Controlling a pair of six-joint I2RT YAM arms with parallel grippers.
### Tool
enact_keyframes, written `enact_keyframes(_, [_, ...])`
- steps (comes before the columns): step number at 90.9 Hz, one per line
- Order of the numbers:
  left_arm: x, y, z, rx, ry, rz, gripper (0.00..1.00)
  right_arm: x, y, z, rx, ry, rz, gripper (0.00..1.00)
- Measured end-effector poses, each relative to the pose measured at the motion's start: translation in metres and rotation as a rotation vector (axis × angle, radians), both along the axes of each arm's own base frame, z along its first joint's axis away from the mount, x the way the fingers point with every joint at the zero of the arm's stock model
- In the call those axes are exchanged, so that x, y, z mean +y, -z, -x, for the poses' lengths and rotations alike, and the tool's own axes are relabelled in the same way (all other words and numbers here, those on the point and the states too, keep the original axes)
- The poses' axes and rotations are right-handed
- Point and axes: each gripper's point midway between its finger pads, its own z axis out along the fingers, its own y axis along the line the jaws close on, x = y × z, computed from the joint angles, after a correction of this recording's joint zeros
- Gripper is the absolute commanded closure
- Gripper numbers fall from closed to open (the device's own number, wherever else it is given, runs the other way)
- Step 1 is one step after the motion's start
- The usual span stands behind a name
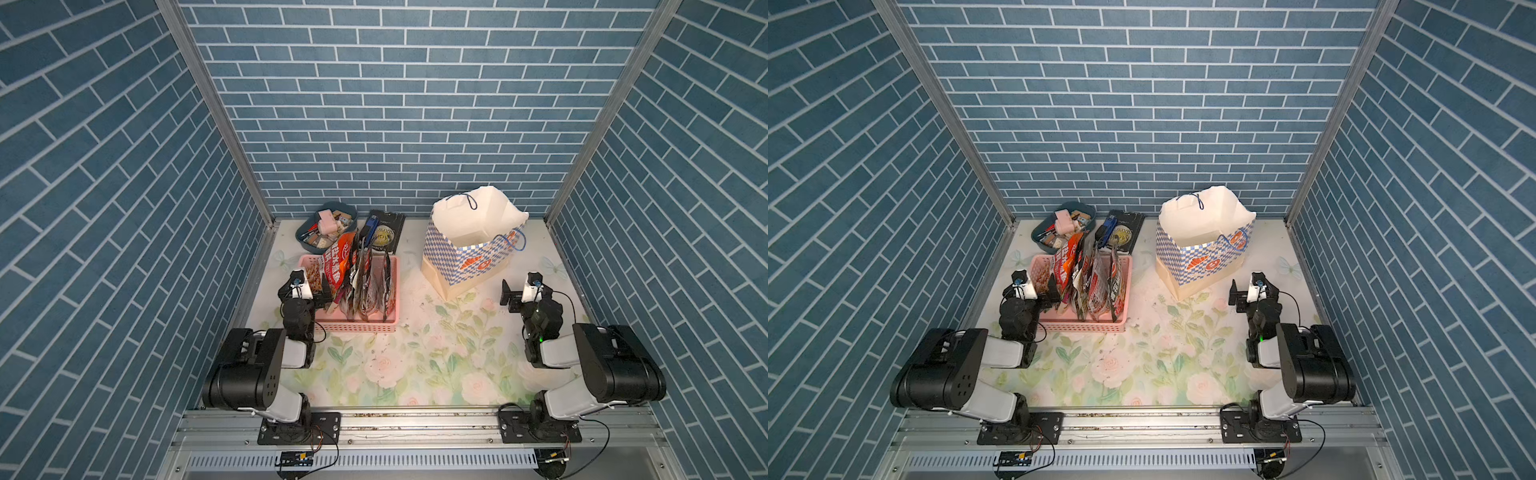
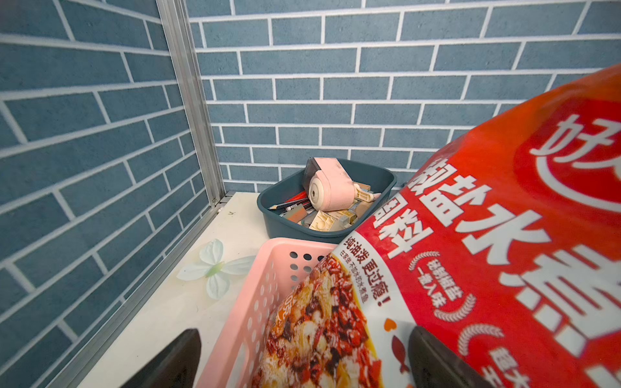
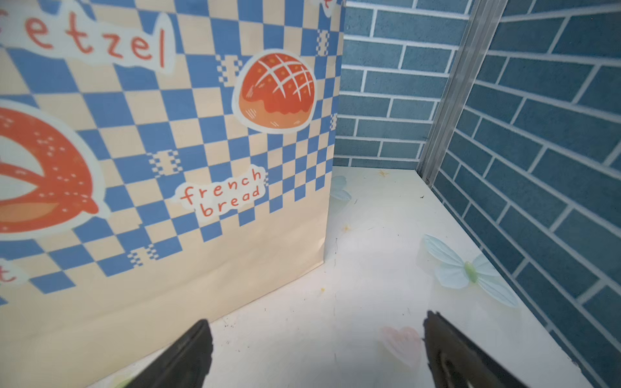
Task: Place the condiment packets inside the bag
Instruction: Pick up the paper bag from the center of the board.
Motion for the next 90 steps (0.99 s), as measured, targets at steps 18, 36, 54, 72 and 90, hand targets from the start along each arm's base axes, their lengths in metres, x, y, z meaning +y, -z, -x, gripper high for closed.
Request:
enact_keyframes(18, [0.000, 0.000, 0.000, 0.000, 0.000, 0.000, 0.00, 0.000, 0.000, 0.000, 0.000, 0.000, 0.000, 0.00])
enact_keyframes(36, [0.000, 0.000, 0.000, 0.000, 0.000, 0.000, 0.00, 0.000, 0.000, 0.000, 0.000, 0.000, 0.000, 0.00])
enact_keyframes(54, [0.000, 0.000, 0.000, 0.000, 0.000, 0.000, 0.00, 0.000, 0.000, 0.000, 0.000, 0.000, 0.000, 0.00])
enact_keyframes(72, [0.000, 0.000, 0.000, 0.000, 0.000, 0.000, 0.00, -0.005, 0.000, -0.001, 0.020, 0.028, 0.003, 0.00])
enact_keyframes(90, [0.017, -0.024, 0.006, -0.011, -0.104, 0.036, 0.00, -0.025, -0.080, -0.032, -0.001, 0.165, -0.067, 0.00])
